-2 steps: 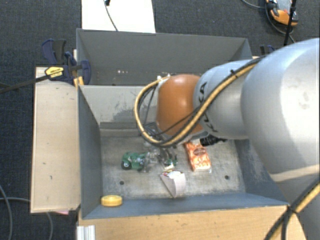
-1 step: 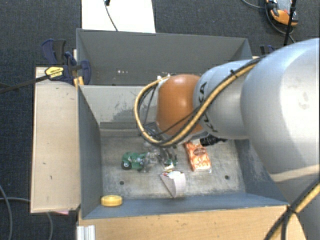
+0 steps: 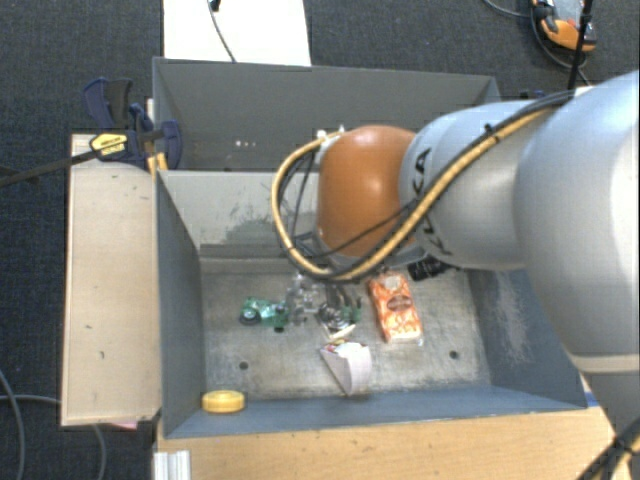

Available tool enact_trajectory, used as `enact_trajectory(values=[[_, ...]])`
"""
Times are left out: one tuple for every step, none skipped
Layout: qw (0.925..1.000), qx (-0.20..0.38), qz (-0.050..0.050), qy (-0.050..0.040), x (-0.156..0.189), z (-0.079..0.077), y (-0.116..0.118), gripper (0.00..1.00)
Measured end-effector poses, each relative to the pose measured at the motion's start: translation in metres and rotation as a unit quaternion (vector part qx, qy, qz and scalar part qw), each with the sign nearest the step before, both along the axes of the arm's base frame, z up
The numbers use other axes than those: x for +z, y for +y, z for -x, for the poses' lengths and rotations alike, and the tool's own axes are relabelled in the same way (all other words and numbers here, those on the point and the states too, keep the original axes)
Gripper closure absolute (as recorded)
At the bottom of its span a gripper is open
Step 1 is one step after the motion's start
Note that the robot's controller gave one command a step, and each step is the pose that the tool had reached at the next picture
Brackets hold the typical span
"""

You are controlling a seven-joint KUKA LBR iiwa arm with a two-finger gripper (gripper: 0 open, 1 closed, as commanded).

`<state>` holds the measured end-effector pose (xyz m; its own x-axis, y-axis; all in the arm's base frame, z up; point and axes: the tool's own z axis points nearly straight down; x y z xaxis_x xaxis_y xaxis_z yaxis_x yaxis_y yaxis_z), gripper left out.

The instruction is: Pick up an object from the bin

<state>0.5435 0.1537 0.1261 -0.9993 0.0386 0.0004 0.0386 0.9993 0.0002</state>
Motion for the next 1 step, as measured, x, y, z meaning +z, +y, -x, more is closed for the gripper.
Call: enact_trajectory(values=[[0.9999, -0.013, 0.0, -0.0014, 0.0982, -0.0172, -0.0131, 1.0]])
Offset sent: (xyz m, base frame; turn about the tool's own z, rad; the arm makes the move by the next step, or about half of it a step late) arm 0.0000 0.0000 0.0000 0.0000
